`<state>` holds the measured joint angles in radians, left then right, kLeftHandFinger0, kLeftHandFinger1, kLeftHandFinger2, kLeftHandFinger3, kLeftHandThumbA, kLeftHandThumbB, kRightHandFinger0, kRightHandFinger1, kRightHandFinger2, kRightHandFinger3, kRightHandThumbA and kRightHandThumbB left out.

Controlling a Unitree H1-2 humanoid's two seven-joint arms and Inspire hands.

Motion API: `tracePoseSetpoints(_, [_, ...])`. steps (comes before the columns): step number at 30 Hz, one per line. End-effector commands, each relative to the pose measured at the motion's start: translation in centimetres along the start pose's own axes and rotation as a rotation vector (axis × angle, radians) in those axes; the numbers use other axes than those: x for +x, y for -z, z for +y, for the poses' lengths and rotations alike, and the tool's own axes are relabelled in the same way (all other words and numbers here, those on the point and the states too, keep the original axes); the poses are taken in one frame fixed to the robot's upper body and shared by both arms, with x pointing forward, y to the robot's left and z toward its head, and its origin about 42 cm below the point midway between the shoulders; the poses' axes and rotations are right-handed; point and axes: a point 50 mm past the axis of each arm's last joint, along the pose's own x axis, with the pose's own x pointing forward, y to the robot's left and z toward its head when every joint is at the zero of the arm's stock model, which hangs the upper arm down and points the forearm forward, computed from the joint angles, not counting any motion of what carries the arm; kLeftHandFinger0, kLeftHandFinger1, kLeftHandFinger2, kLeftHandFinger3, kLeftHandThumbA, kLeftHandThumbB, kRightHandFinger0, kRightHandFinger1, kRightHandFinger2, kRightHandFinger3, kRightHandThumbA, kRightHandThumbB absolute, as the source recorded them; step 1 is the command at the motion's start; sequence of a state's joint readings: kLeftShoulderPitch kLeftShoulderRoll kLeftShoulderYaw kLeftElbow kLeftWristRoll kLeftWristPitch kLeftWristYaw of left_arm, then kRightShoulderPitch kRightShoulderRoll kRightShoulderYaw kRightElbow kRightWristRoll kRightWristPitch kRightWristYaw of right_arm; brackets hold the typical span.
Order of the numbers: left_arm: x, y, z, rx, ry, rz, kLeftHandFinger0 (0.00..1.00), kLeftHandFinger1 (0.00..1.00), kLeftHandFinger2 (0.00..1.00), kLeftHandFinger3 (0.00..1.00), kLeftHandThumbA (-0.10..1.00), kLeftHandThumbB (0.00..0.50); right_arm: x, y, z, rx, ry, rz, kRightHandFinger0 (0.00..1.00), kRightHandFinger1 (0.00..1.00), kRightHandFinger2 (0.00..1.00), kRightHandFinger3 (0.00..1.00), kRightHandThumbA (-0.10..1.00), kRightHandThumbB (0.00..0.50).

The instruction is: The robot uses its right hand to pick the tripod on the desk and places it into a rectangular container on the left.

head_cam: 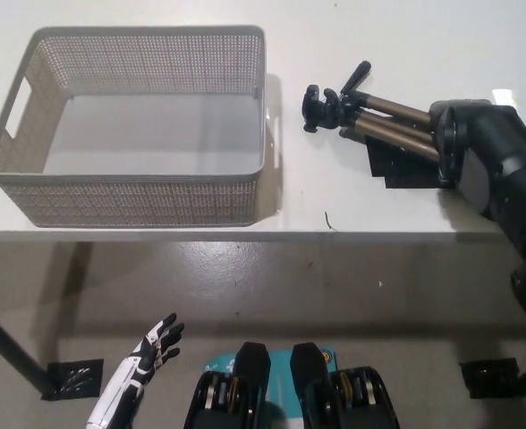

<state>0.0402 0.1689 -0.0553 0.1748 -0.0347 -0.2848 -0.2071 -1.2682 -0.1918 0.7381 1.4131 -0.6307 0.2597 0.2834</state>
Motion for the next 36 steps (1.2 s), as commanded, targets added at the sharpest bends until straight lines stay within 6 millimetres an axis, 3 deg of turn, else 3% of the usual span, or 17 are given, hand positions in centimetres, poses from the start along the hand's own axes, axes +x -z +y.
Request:
tracePoseSetpoints(1, [0.2, -1.1, 0.0, 0.006, 0.019, -0.042, 1.00, 1.00, 1.00, 1.00, 1.00, 0.330, 0.6, -0.9, 3.6, 0.116, 0.041, -0.086, 1.00, 1.00, 1.00, 1.00, 1.00, 0.476])
tracePoseSetpoints(3, [0.4, -1.3, 0.1, 0.007, 0.022, -0.049, 1.00, 1.00, 1.00, 1.00, 1.00, 0.324, 0.7, -1.4, 4.2, 0.164, 0.100, -0.132, 1.00, 1.00, 1.00, 1.00, 1.00, 0.491])
tracePoseSetpoints(4, [0.5, -1.3, 0.2, 0.010, 0.026, -0.052, 1.00, 1.00, 1.00, 1.00, 1.00, 0.322, 0.7, -1.7, 4.5, 0.194, 0.133, -0.147, 1.00, 1.00, 1.00, 1.00, 1.00, 0.444])
tracePoseSetpoints(5, [0.6, -1.3, 0.2, 0.013, 0.029, -0.052, 1.00, 1.00, 1.00, 1.00, 1.00, 0.313, 0.6, -2.0, 4.7, 0.232, 0.180, -0.173, 1.00, 1.00, 1.00, 1.00, 0.84, 0.344])
tracePoseSetpoints(6, [0.8, -1.3, 0.3, 0.013, 0.034, -0.057, 1.00, 1.00, 1.00, 1.00, 1.00, 0.285, 0.6, -2.2, 4.9, 0.278, 0.242, -0.204, 0.46, 0.54, 0.64, 0.91, 0.36, 0.190])
tracePoseSetpoints(7, [0.9, -1.4, 0.3, 0.014, 0.035, -0.059, 1.00, 1.00, 1.00, 1.00, 1.00, 0.274, 0.6, -2.2, 4.9, 0.289, 0.263, -0.209, 0.22, 0.32, 0.44, 0.76, 0.09, 0.197])
tracePoseSetpoints(8, [1.1, -1.4, 0.4, 0.027, 0.028, -0.057, 1.00, 1.00, 1.00, 1.00, 1.00, 0.260, 0.5, -2.3, 4.8, 0.337, 0.321, -0.227, 0.03, 0.07, 0.22, 0.44, -0.09, 0.200])
tracePoseSetpoints(9, [1.1, -1.4, 0.5, 0.033, 0.027, -0.058, 1.00, 1.00, 1.00, 1.00, 1.00, 0.268, 0.4, -2.3, 4.8, 0.360, 0.330, -0.235, 0.00, 0.07, 0.23, 0.33, -0.10, 0.187])
tracePoseSetpoints(10, [1.2, -1.5, 0.5, 0.038, 0.026, -0.058, 1.00, 1.00, 1.00, 1.00, 1.00, 0.279, 0.4, -2.2, 4.6, 0.412, 0.337, -0.254, 0.00, 0.21, 0.46, 0.44, -0.10, 0.170])
tracePoseSetpoints(11, [1.2, -1.6, 0.5, 0.042, 0.024, -0.054, 1.00, 1.00, 1.00, 1.00, 1.00, 0.297, 0.4, -2.0, 4.5, 0.466, 0.338, -0.270, 0.03, 0.37, 0.70, 0.64, -0.10, 0.155])
tracePoseSetpoints(13, [1.1, -1.6, 0.5, 0.052, 0.022, -0.051, 1.00, 1.00, 1.00, 1.00, 1.00, 0.296, 0.5, -1.6, 4.6, 0.509, 0.343, -0.287, 0.05, 0.49, 0.88, 0.82, -0.10, 0.162])
tracePoseSetpoints(15, [1.2, -1.6, 0.6, 0.055, 0.024, -0.055, 1.00, 1.00, 1.00, 1.00, 1.00, 0.296, 0.5, -1.0, 4.4, 0.551, 0.344, -0.298, 0.08, 0.57, 0.91, 0.89, -0.10, 0.147])
tracePoseSetpoints(16, [1.2, -1.6, 0.6, 0.058, 0.025, -0.054, 1.00, 1.00, 1.00, 1.00, 1.00, 0.304, 0.6, -0.7, 4.2, 0.569, 0.353, -0.306, 0.05, 0.55, 0.87, 0.86, -0.10, 0.149])
tracePoseSetpoints(20, [1.3, -1.7, 0.6, 0.071, 0.023, -0.060, 1.00, 1.00, 1.00, 1.00, 1.00, 0.284, 0.7, 0.4, 4.1, 0.605, 0.368, -0.306, 0.09, 0.59, 0.92, 0.89, -0.10, 0.140])
tracePoseSetpoints(25, [1.3, -1.6, 0.5, 0.060, 0.028, -0.053, 1.00, 1.00, 1.00, 1.00, 1.00, 0.281, 0.8, 1.3, 4.5, 0.646, 0.377, -0.309, 0.03, 0.51, 0.91, 0.88, -0.10, 0.137])
tracePoseSetpoints(29, [1.3, -1.5, 0.6, 0.067, 0.029, -0.058, 1.00, 1.00, 1.00, 1.00, 1.00, 0.281, 0.9, 2.3, 4.3, 0.677, 0.380, -0.296, 0.03, 0.53, 0.94, 0.95, -0.10, 0.120])
tracePoseSetpoints(36, [1.3, -1.3, 0.5, 0.061, 0.027, -0.054, 1.00, 1.00, 1.00, 1.00, 1.00, 0.278, 0.9, 4.2, 3.4, 0.772, 0.423, -0.286, 0.00, 0.44, 0.84, 0.81, -0.10, 0.130])
